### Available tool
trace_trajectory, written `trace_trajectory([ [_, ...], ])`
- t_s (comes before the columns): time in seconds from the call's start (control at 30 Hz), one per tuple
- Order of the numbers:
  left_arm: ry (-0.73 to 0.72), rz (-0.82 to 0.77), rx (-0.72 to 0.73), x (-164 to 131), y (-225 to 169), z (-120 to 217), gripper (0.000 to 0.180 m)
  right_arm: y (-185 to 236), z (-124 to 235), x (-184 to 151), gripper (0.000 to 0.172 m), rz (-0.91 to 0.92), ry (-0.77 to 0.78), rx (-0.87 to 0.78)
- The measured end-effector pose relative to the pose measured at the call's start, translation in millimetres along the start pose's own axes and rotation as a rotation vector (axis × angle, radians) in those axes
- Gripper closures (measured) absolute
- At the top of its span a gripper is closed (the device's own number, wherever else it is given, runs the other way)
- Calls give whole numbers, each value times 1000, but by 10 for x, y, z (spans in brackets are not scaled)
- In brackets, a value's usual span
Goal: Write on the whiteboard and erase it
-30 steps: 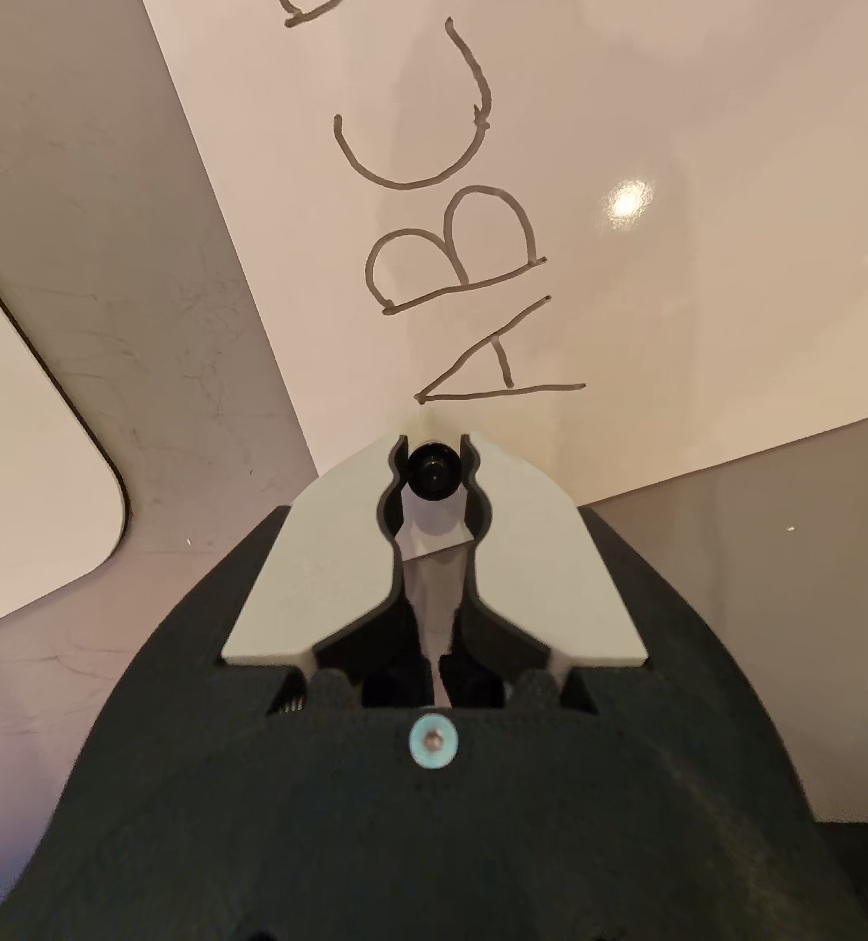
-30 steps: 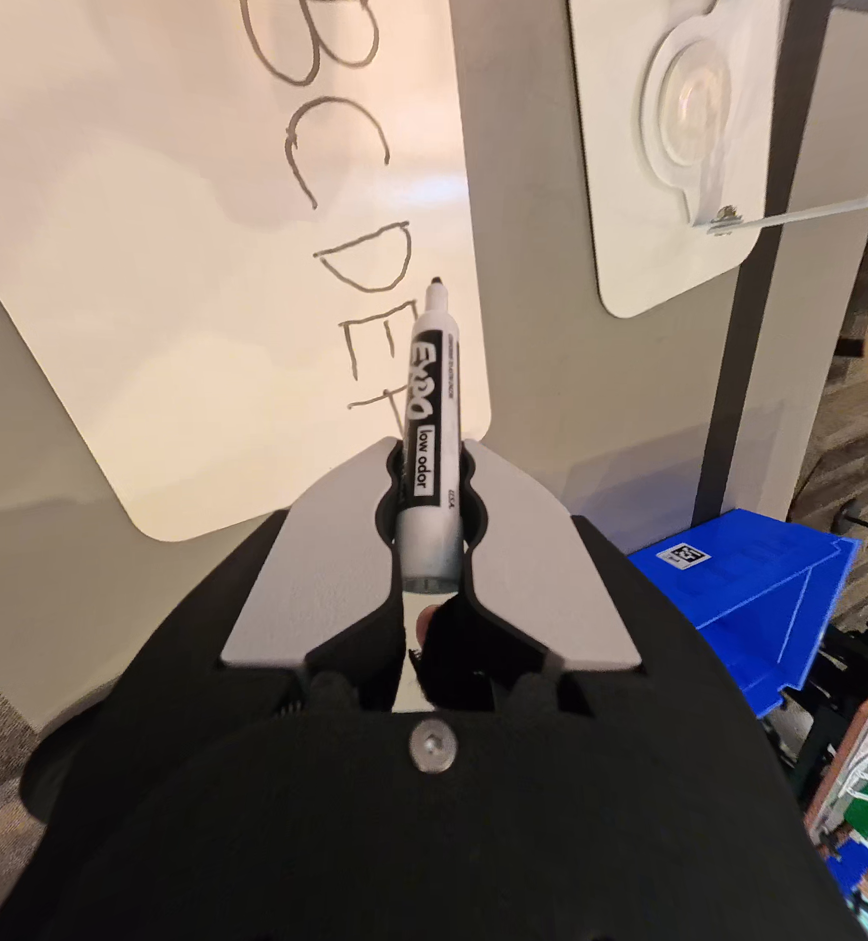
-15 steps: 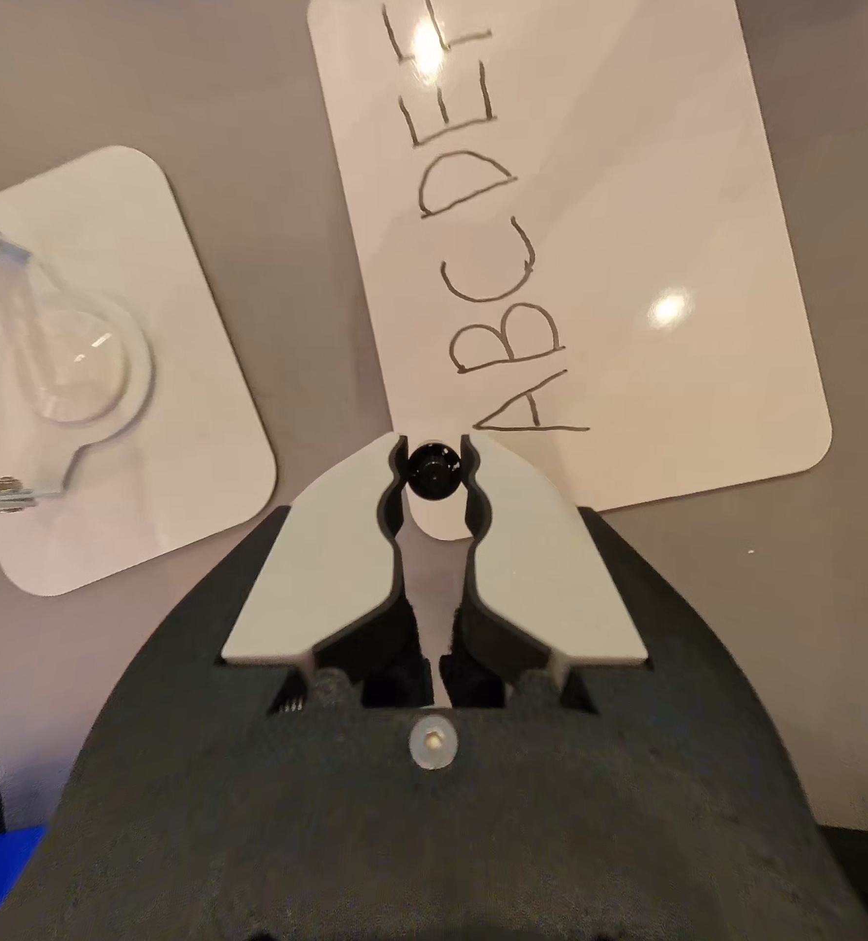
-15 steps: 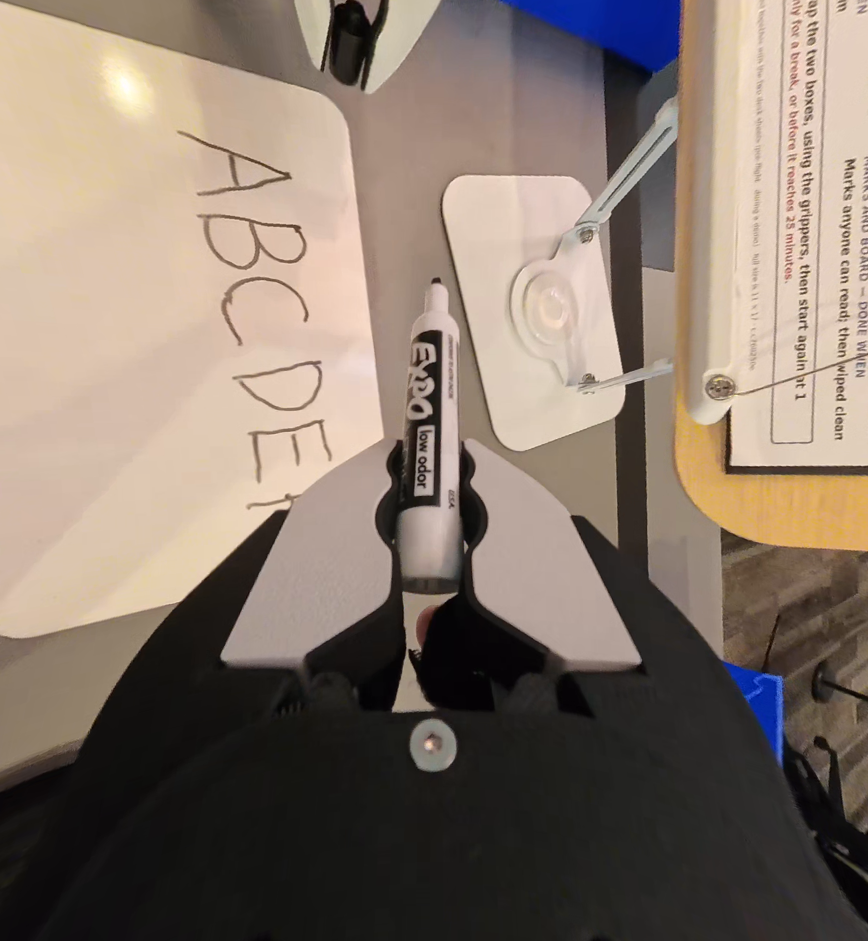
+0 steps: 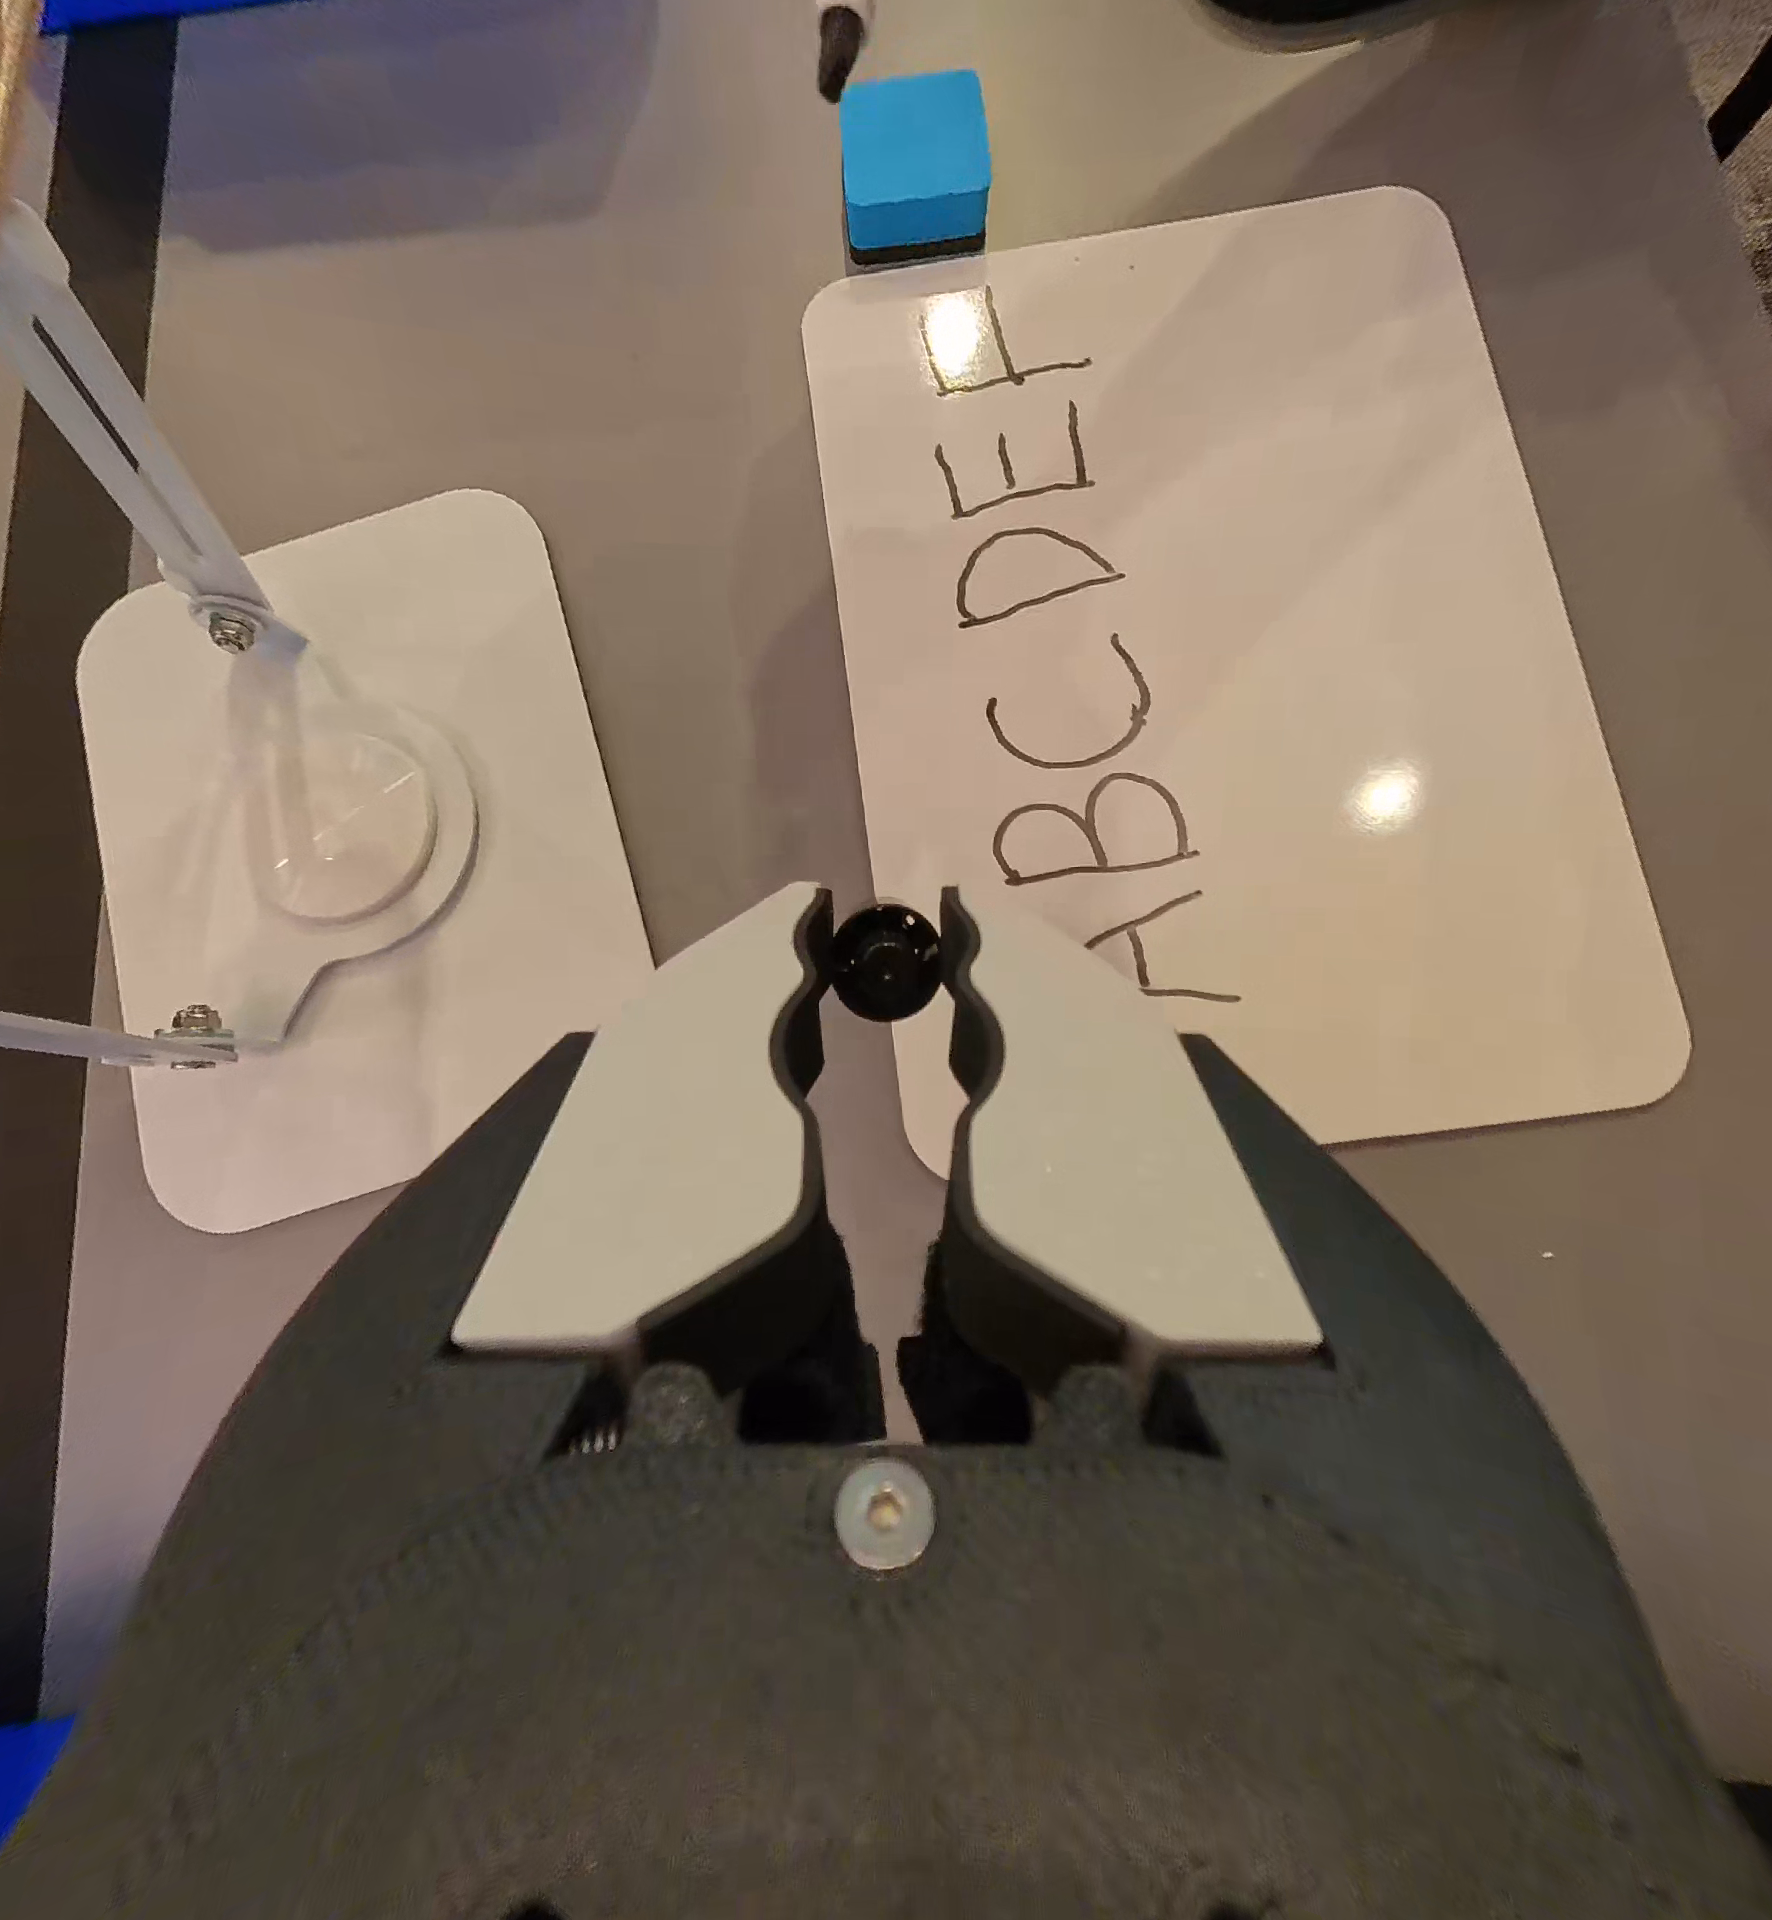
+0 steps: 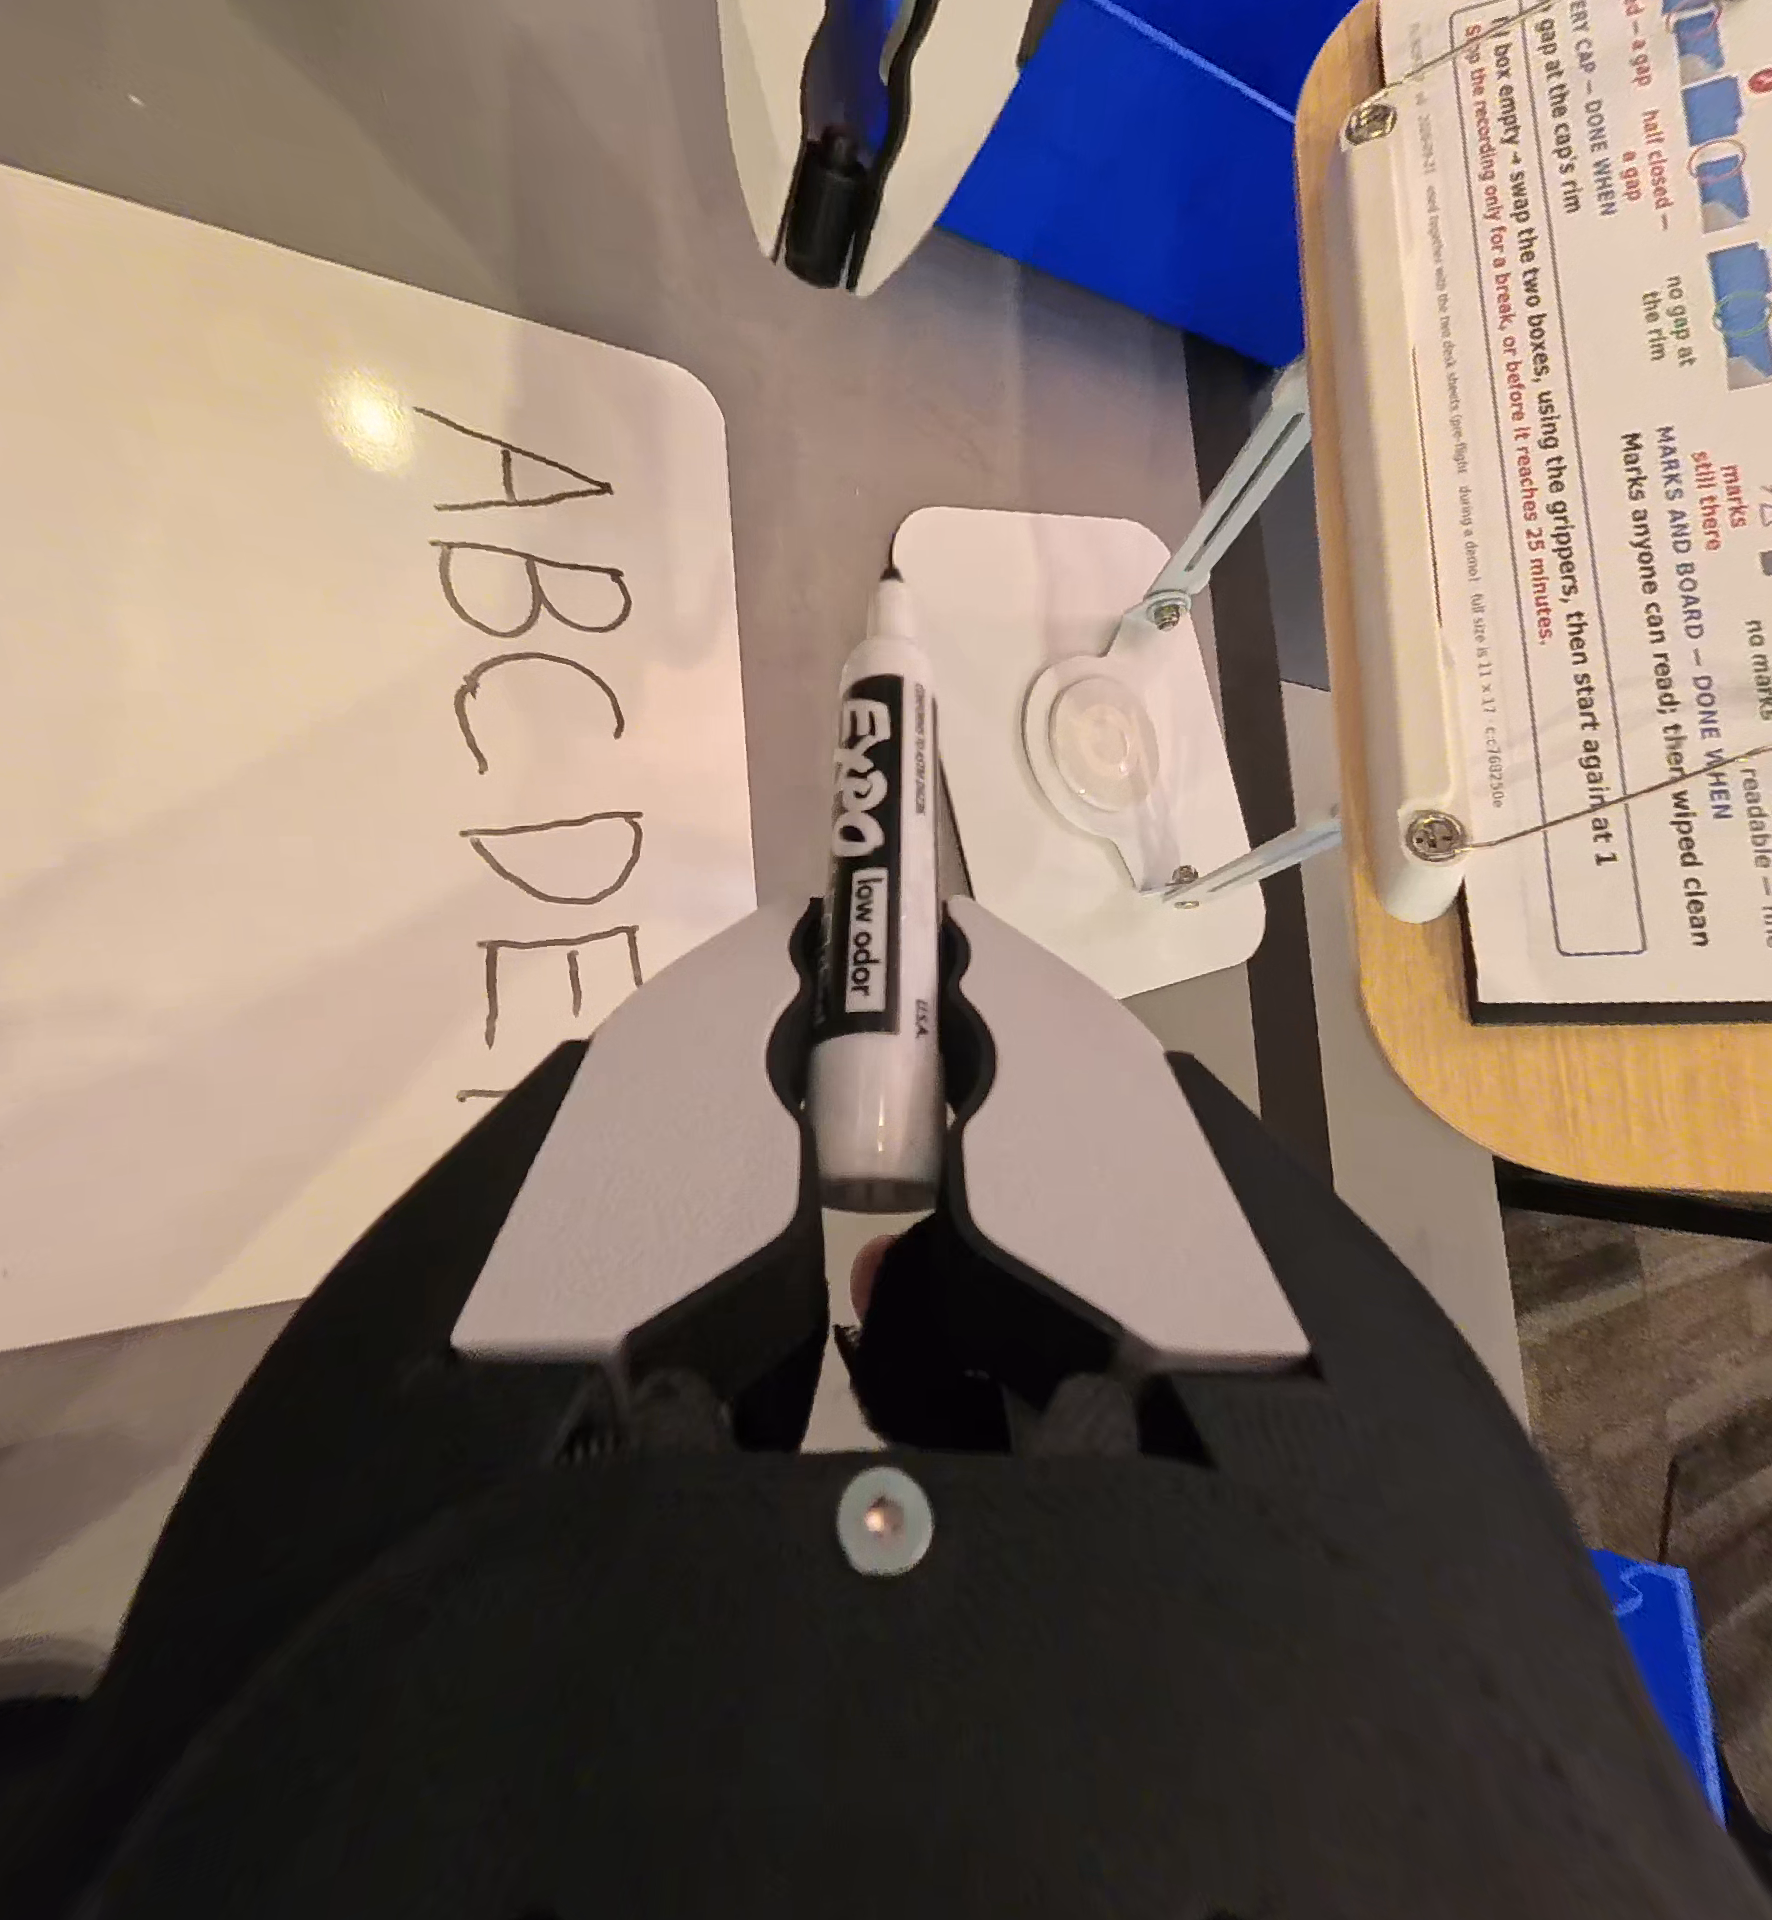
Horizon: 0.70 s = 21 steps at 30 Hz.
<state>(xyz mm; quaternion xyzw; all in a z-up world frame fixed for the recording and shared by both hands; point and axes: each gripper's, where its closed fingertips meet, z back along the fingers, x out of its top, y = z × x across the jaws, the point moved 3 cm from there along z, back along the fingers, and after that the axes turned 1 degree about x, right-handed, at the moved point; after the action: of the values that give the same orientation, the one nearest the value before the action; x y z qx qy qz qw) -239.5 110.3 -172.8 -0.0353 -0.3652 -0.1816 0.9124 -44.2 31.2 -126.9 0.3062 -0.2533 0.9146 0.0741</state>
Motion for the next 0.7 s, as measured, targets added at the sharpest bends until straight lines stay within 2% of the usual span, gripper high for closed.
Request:
trace_trajectory([
  [0.1,-1,-1,7,26,-2,10,160,-63,56,24,151,40,40,23],
  [0.2,-9,-6,15,70,-13,37,160,-121,122,76,151,67,13,48],
  [0.3,-12,-5,16,79,-14,50,160,-170,71,-25,151,87,38,27],
  [0.43,-11,16,33,45,31,68,160,-150,26,-122,151,26,-78,13],
  [0.53,-22,27,32,45,53,65,160,-170,1,-221,151,-5,-87,27],
  [0.7,-23,41,39,23,82,45,160,-210,4,-160,151,-27,-143,23],
])
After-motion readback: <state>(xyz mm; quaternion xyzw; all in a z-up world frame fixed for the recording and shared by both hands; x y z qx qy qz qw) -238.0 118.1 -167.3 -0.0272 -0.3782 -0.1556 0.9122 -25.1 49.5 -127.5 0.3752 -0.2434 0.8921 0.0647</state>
